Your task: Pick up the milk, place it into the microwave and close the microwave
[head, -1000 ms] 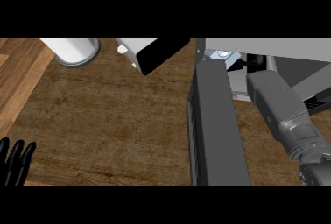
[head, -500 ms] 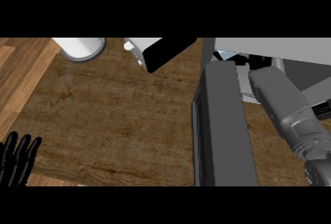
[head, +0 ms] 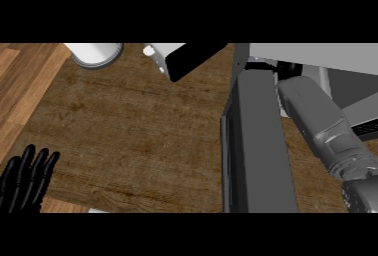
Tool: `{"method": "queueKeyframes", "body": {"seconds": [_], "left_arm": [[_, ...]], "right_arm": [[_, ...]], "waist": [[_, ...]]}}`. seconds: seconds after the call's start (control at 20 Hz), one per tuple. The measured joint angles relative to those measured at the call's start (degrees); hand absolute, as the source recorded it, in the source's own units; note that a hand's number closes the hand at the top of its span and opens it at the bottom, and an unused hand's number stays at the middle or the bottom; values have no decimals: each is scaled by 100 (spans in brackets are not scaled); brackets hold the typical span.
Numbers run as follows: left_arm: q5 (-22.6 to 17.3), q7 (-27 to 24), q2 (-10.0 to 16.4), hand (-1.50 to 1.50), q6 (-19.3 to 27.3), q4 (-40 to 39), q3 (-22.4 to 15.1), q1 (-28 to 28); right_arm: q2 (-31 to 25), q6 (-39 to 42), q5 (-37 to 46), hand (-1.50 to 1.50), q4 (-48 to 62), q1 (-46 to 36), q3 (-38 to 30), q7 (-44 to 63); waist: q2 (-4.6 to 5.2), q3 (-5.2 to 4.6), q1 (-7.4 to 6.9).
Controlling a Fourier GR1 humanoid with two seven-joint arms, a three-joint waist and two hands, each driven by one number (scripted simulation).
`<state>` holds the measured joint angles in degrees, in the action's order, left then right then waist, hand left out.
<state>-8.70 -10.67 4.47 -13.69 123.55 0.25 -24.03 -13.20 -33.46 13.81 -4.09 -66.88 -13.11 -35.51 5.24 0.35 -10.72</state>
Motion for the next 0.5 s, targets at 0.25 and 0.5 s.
{"method": "queueKeyframes", "body": {"seconds": [0.25,0.5], "left_arm": [[157,16,-70,-150,75,-47,-121,96],[297,75,-127,-150,132,-64,-270,199]], "right_arm": [[57,351,-81,-150,35,62,-102,-54],[48,586,-164,-150,37,63,-199,-34]], "waist": [[-3,9,73],[-34,8,118]]}}
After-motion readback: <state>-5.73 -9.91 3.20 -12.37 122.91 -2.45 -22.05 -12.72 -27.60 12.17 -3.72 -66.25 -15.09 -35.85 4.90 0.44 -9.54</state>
